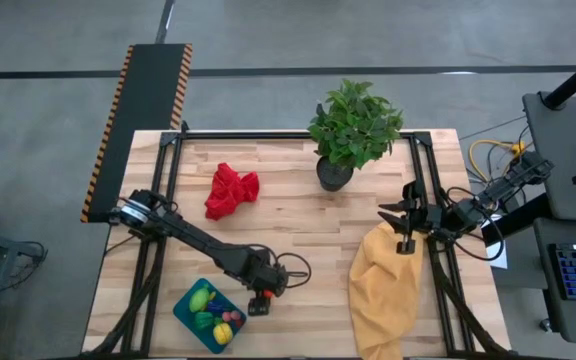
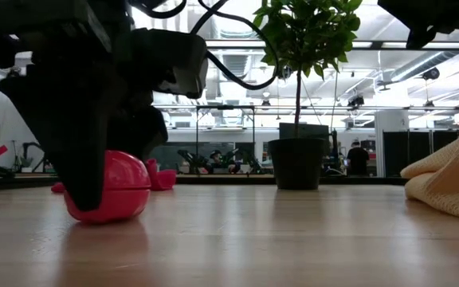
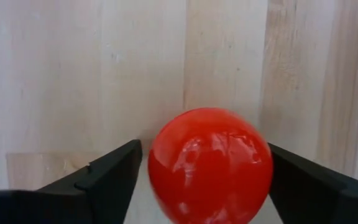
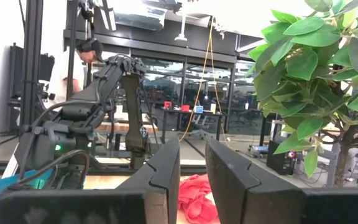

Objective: Pick and placing Produce into tupperware
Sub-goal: Put the red tomato into the blue bin

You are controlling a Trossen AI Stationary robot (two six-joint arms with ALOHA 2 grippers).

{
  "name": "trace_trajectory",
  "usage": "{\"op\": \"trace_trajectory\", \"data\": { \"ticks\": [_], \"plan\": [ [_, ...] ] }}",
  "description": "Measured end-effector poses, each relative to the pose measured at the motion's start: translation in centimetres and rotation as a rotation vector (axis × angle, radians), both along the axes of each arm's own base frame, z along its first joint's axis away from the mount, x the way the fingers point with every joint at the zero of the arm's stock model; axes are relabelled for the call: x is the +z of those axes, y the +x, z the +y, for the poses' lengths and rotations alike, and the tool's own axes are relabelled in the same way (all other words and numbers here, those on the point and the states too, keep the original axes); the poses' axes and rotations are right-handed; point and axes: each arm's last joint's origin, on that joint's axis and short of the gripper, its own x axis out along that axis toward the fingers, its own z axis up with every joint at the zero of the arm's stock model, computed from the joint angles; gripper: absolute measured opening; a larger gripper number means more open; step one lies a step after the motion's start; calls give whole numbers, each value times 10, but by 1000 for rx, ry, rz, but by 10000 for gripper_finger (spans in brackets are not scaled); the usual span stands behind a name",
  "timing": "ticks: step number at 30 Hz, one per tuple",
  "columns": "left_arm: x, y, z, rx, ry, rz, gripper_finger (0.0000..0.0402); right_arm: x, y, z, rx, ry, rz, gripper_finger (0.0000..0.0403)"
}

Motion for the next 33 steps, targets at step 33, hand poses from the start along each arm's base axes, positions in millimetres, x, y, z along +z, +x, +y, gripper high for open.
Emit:
{"op": "trace_trajectory", "data": {
  "ticks": [33],
  "plan": [
    [78,-15,-7,-5,89,148,248,0,0,0,0,0,0,68]
  ]
}}
